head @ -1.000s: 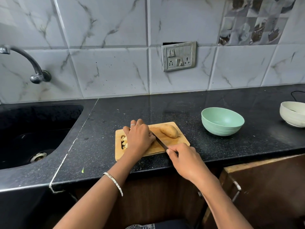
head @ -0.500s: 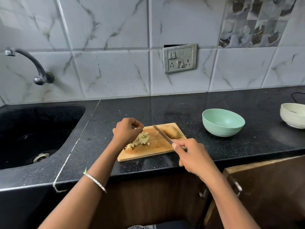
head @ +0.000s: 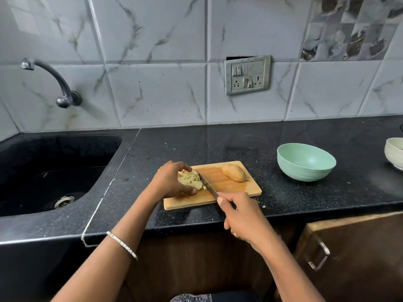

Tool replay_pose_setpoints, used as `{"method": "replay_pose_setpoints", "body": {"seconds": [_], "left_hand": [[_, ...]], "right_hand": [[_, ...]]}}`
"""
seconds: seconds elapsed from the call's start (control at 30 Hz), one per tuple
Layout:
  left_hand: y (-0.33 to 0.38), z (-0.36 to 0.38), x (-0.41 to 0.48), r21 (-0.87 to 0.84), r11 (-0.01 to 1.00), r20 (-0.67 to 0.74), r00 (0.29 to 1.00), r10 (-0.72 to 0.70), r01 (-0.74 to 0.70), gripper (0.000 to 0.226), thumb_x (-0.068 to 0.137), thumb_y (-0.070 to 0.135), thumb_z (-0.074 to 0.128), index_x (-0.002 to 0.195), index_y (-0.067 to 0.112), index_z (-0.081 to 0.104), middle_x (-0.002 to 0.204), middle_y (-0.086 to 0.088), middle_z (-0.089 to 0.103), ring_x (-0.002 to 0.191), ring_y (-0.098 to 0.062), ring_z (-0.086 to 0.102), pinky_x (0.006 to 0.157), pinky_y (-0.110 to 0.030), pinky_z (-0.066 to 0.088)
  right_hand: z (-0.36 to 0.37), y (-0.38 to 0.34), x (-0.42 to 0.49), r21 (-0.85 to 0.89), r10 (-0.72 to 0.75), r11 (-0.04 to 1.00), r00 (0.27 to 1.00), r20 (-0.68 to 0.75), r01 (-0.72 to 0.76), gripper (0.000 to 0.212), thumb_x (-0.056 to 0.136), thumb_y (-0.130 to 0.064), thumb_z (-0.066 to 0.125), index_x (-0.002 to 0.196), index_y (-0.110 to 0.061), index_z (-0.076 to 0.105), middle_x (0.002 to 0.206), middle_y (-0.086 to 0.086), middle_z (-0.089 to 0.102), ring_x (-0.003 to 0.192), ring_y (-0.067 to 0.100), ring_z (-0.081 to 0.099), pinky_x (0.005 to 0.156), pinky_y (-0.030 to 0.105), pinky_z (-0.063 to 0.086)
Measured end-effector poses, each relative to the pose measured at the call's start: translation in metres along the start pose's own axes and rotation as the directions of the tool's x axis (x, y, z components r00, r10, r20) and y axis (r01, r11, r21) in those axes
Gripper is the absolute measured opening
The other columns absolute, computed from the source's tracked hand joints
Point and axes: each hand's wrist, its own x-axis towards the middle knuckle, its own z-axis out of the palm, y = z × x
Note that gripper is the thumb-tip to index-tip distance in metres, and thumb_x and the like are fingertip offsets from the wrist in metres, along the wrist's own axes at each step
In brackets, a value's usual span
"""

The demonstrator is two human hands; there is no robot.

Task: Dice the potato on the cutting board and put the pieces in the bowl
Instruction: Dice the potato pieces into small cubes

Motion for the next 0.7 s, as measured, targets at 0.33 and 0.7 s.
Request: {"method": "replay_pose_setpoints", "body": {"seconds": [0.33, 0.7], "left_hand": [[-0.002, 0.001, -0.004, -0.083, 0.993, -0.104, 0.991, 0.079, -0.087, 0.047, 0.068, 0.023, 0.089, 0.109, 0.027, 0.065, 0.105, 0.010, 0.066, 0.092, -0.008, 0.063, 0.085, -0.033, 0.054], [-0.013, -0.008, -0.005, -0.223, 0.972, -0.221, 0.975, 0.021, -0.072, 0.030, 0.076, 0.000, 0.079, 0.095, 0.021, 0.072, 0.092, 0.009, 0.072, 0.079, -0.003, 0.069, 0.073, -0.023, 0.057]], "right_hand": [[-0.008, 0.003, 0.006, 0.116, -0.027, 0.993, 1.000, 0.008, 0.026, 0.035, 0.106, -0.038, 0.046, 0.138, -0.036, 0.059, 0.059, 0.001, 0.061, 0.040, 0.007, 0.045, 0.039, 0.021, 0.036], [-0.008, 0.010, 0.012, 0.033, -0.049, 0.998, 0.996, 0.077, 0.046, 0.035, 0.104, -0.043, 0.050, 0.138, -0.038, 0.059, 0.055, -0.002, 0.063, 0.042, 0.009, 0.048, 0.045, 0.025, 0.041]]}}
